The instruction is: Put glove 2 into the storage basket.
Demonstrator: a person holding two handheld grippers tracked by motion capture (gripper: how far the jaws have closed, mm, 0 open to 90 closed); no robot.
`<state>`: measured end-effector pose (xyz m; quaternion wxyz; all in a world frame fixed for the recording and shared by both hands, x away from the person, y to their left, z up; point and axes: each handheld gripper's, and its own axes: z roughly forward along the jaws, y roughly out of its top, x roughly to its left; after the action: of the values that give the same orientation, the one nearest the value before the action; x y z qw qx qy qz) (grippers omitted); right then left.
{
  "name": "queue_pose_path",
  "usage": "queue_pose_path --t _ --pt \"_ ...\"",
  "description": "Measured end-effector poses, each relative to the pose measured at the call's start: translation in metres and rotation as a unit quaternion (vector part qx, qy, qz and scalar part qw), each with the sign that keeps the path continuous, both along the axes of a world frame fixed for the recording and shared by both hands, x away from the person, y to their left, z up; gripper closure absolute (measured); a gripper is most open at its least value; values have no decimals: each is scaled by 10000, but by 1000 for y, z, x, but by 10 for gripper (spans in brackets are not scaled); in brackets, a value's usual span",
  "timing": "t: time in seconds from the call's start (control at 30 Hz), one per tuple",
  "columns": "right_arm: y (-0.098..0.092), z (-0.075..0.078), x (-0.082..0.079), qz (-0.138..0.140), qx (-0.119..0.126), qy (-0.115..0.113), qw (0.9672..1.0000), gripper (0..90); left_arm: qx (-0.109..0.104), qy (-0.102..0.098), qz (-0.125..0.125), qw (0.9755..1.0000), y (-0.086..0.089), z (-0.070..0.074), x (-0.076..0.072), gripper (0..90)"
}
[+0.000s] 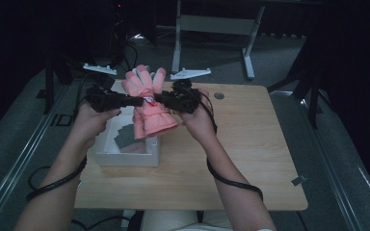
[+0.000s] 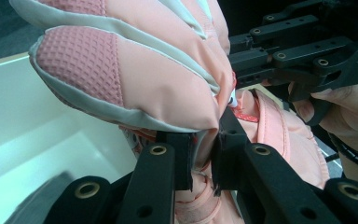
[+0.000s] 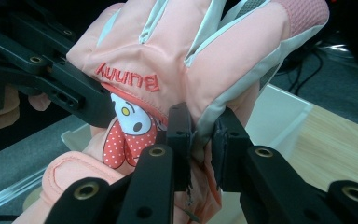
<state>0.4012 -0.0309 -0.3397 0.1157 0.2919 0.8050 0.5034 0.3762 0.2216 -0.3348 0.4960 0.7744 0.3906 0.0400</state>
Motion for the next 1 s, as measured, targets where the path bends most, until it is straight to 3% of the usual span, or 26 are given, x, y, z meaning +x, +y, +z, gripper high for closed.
queue_pose_path --t 0.27,0.53,0.73,1.0 --pt "46 -13 15 198 -239 114 9995 788 -158 227 278 9992 41 -24 7 798" --pt "65 -45 33 153 -511 409 9977 787 -228 589 336 9974 52 -62 25 798" --pt "71 -70 41 72 -669 628 9958 787 -105 858 403 9954 53 -84 34 797" --pt "84 -94 44 63 -980 845 9916 786 363 1103 444 9922 53 -98 38 795"
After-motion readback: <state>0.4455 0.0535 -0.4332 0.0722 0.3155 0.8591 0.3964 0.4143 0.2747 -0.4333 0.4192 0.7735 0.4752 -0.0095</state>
